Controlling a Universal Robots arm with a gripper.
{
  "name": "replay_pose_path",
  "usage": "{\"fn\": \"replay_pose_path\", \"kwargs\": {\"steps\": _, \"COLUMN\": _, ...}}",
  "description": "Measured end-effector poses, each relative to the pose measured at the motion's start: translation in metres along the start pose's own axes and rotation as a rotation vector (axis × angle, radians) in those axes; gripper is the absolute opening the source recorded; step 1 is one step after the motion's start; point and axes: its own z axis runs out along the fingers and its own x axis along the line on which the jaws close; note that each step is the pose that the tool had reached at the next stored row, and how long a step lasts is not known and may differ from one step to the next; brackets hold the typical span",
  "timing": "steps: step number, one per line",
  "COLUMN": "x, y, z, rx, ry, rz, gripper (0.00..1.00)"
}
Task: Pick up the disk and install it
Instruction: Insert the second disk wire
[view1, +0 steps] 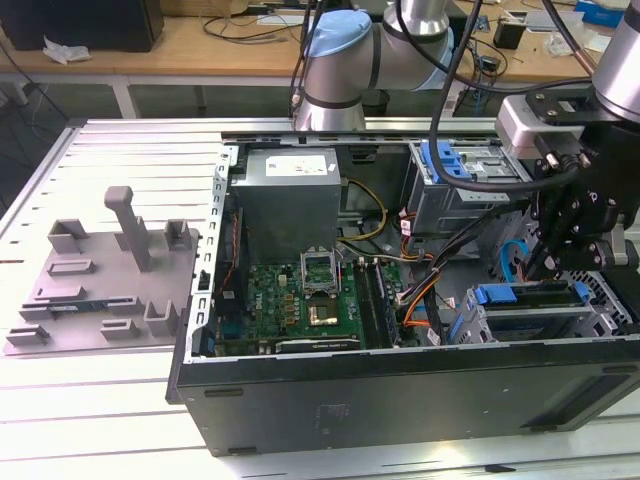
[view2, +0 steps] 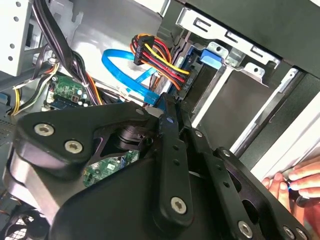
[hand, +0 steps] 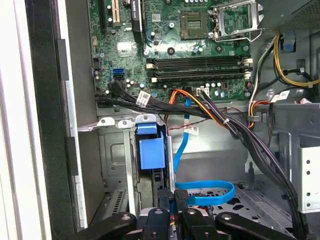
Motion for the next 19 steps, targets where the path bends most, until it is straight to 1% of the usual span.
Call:
{"fn": "replay_pose_path", "kwargs": {"steps": 2, "x": 0.0000, "y": 0.0000, "z": 0.0000, "rx": 0.0000, "ry": -0.0003, "rz": -0.005, "gripper": 0.16}}
{"fn": "replay_pose_path", "kwargs": {"steps": 13, "x": 0.0039, "y": -0.0001, "z": 0.0001, "rx": 0.0061, "ry": -0.0017, "rz": -0.024, "gripper": 0.16}}
{"fn": "replay_pose_path", "kwargs": {"steps": 19, "x": 0.0045, "y": 0.0007, "z": 0.0017, "rx": 0.0083, "ry": -0.0022, "rz": -0.030, "gripper": 0.16}}
